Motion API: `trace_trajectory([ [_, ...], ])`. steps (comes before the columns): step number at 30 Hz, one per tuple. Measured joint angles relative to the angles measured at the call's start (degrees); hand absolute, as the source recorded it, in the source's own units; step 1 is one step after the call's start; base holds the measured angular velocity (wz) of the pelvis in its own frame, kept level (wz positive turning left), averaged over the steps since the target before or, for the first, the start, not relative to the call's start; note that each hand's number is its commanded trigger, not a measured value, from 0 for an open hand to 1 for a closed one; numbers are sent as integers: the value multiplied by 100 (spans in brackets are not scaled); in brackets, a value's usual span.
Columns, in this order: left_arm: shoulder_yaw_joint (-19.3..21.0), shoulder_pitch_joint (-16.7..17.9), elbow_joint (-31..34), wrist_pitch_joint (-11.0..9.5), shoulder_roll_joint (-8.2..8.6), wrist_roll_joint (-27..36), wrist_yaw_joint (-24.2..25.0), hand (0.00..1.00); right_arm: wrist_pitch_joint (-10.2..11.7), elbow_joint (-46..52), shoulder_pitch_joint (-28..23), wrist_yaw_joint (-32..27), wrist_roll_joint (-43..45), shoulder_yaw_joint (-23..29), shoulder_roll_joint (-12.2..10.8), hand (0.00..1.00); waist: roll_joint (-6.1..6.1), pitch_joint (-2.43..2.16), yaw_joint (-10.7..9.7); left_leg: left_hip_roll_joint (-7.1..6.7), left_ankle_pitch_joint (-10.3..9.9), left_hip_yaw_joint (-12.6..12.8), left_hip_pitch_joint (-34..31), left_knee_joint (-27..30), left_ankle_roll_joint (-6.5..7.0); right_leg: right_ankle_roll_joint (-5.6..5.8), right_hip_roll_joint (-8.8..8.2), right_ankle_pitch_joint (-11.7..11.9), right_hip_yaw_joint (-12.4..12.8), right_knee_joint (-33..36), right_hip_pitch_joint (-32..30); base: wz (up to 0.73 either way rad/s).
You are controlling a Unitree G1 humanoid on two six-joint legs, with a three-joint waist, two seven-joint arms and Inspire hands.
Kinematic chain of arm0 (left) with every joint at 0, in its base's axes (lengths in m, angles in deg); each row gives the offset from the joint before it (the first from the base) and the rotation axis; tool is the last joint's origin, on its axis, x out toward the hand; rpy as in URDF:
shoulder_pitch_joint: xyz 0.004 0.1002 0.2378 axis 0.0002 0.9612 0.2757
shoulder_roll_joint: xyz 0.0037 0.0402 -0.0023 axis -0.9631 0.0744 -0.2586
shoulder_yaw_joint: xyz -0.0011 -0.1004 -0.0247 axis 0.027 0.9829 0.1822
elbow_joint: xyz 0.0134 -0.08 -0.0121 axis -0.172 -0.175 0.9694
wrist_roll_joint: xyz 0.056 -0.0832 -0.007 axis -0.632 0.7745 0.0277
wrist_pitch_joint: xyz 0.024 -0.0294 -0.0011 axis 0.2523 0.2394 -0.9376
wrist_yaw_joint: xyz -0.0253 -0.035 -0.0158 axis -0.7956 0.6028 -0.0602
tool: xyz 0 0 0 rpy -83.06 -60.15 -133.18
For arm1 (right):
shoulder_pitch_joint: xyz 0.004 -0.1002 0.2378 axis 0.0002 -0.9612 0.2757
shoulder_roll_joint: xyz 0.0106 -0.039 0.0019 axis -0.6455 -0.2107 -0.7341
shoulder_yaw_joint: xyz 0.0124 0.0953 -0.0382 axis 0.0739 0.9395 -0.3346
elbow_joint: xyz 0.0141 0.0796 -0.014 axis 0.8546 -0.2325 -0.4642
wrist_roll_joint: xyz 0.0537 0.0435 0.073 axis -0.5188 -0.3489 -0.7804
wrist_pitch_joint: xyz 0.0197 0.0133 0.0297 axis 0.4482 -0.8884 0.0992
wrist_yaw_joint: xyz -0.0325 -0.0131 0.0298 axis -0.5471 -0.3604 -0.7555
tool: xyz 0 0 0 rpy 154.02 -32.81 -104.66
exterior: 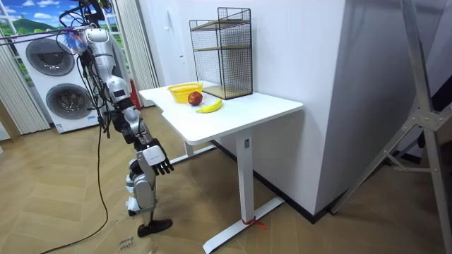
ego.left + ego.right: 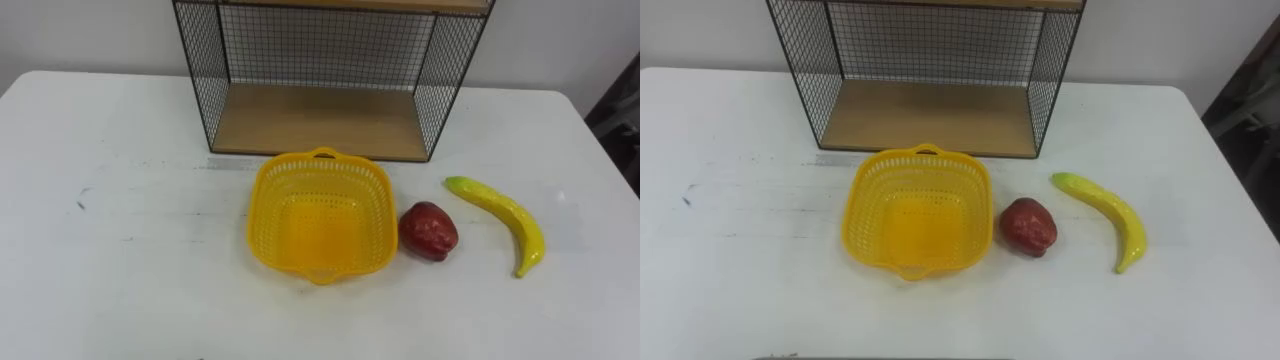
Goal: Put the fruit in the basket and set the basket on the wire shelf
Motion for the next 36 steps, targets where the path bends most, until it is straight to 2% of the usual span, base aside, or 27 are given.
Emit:
trace_trajectory([
  [7,7,-1,-5,-3,0,0,0,0,-1,-2,-1,62,-2,6,2,0,1,3,-2,-6,0,-85,-4,0,0,0,0,0,-27,-6,11,2],
  [25,70,6,-27,-44,17,11,-26,0,-1,-15,-43,-12,-339,3,-35,0,-11,5,15,3,0,-74,-2,3,0,-1,17,0,13,-1,8,0],
  [30,174,12,-16,-148,81,10,-151,0,-8,-24,-214,-103,-1244,114,-101,0,-5,4,-1,4,0,-76,-10,6,0,-1,17,0,6,3,33,1],
  [33,190,6,-13,-203,83,18,-157,0,-102,-37,-306,-230,-1794,311,-122,0,-3,3,-17,2,0,-84,4,7,0,-1,17,0,15,5,31,1],
  [36,380,75,0,-292,84,33,-164,0,-206,-54,-426,-373,-2555,837,-120,0,-7,2,-174,2,0,-97,7,18,0,-2,14,-1,1,11,26,2],
])
